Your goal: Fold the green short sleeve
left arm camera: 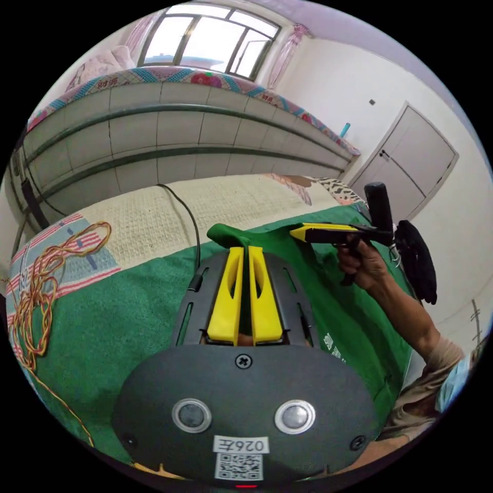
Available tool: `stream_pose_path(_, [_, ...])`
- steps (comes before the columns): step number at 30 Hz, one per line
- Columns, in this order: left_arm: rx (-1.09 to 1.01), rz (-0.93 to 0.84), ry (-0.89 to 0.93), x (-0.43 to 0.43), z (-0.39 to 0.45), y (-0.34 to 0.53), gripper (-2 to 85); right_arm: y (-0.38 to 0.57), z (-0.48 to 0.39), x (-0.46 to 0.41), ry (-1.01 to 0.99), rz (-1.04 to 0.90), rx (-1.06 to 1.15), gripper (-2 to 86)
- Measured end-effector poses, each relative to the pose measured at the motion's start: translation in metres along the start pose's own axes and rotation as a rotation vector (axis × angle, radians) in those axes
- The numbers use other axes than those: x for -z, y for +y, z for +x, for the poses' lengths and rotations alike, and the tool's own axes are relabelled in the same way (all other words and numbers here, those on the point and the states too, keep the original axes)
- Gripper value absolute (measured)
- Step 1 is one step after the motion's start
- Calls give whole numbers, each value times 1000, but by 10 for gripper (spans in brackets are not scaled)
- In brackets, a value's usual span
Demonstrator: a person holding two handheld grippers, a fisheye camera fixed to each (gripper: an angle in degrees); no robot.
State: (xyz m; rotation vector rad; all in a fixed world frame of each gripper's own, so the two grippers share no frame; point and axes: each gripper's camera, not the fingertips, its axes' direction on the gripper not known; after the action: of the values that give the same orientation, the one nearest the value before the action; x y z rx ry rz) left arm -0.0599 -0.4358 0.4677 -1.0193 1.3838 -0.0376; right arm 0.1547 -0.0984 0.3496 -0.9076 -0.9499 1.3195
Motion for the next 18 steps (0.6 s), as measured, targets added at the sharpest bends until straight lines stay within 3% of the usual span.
stream_pose_path(4, [-222, 122, 57, 37, 28, 27, -7, 21, -33, 24, -36, 138, 279, -15])
stream_pose_path(8, [-457, 120, 83, 66, 67, 60, -8, 63, -77, 33, 51, 73, 611, -10])
stream_pose_path(11, [-600, 20, 48, 77, 104, 90, -8, 103, -111, 21, 85, -104, 820, 13])
stream_pose_path(14, [-703, -174, -103, 69, 135, 120, -9, 141, -131, 4, 129, -301, 941, 21])
stream_pose_path(18, [-715, -381, -254, 63, 150, 151, -10, 161, -132, -11, 138, -414, 930, 6])
